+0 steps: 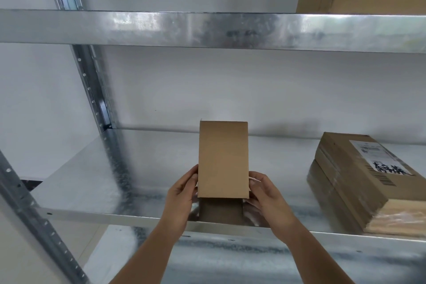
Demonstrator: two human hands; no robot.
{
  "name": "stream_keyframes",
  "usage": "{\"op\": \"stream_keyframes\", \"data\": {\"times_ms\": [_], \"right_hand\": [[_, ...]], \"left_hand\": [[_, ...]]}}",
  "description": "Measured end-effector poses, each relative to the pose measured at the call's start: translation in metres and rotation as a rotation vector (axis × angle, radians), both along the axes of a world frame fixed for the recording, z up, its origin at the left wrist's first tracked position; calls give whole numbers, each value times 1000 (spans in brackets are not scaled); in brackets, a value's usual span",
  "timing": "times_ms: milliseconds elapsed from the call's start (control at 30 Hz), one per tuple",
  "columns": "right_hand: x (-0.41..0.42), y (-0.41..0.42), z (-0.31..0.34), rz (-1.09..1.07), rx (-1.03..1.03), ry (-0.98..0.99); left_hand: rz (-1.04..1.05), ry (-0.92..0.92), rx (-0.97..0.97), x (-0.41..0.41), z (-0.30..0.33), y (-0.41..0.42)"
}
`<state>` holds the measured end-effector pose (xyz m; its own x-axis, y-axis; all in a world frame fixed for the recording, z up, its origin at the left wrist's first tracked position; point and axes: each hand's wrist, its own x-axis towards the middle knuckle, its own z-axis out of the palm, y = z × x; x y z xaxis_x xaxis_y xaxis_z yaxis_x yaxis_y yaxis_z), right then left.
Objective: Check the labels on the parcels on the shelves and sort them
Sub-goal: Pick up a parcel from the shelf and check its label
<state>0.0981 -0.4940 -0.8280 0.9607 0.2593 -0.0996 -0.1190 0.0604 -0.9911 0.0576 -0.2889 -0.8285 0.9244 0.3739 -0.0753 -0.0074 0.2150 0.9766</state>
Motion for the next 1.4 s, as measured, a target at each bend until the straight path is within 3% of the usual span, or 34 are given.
{"op": "stream_keyframes", "data": {"times_ms": [633,900,1133,1400], "right_hand": [[4,0,-5,-12,-47,-28],[7,-5,-5,61,-64,-29],[8,-7,-8,19,107,53],[6,-6,-8,18,38,6]], "left_hand": [[-112,12,-38,-4,3,0],[-122,-79,-43,-4,-2,-3],[47,-91,153,1,-9,0],[-88,-6,159,-3,3,-11]]}}
